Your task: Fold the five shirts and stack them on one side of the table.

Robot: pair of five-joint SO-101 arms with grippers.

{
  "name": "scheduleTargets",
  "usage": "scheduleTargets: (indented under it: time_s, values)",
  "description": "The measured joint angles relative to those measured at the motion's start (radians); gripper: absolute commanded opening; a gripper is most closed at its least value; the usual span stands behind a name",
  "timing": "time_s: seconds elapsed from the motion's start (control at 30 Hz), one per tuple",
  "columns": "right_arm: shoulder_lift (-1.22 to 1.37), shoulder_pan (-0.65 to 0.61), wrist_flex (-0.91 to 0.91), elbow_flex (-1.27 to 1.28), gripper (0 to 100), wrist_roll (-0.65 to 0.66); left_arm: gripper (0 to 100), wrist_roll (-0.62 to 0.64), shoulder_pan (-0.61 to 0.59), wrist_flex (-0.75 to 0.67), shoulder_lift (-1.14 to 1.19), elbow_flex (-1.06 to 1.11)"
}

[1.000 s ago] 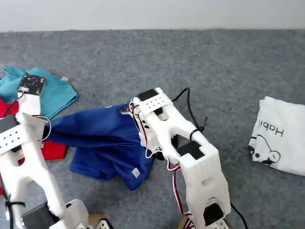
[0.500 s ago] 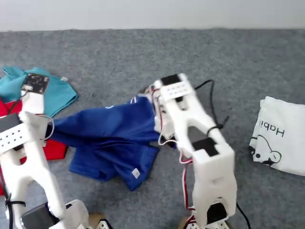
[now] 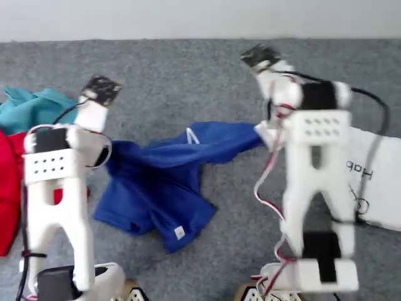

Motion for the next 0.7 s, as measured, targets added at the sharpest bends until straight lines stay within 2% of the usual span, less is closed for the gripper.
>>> scheduleTargets:
  time_s: [0.2,0.3,0.4,0.47,0.57,0.7]
  values:
    - [-0.153,0.117,0.0,0.0,0.9,0.008,2,0.0,0.203,0.109,0.0,-0.014]
    - [-0.158,0.15,0.0,0.0,0.9,0.008,2,0.0,0.281,0.117,0.0,-0.014]
    - [-0.149,0.166,0.0,0.0,0.9,0.008,8,0.0,0.331,0.109,0.0,0.018]
    - [-0.124,0.167,0.0,0.0,0.9,0.008,13,-0.014,0.348,0.104,0.0,0.057]
    - [-0.1,0.169,0.0,0.0,0.9,0.008,14,-0.044,0.339,0.114,0.0,0.091]
    - [-0.097,0.169,0.0,0.0,0.9,0.008,15,-0.089,0.281,0.238,-0.02,0.041]
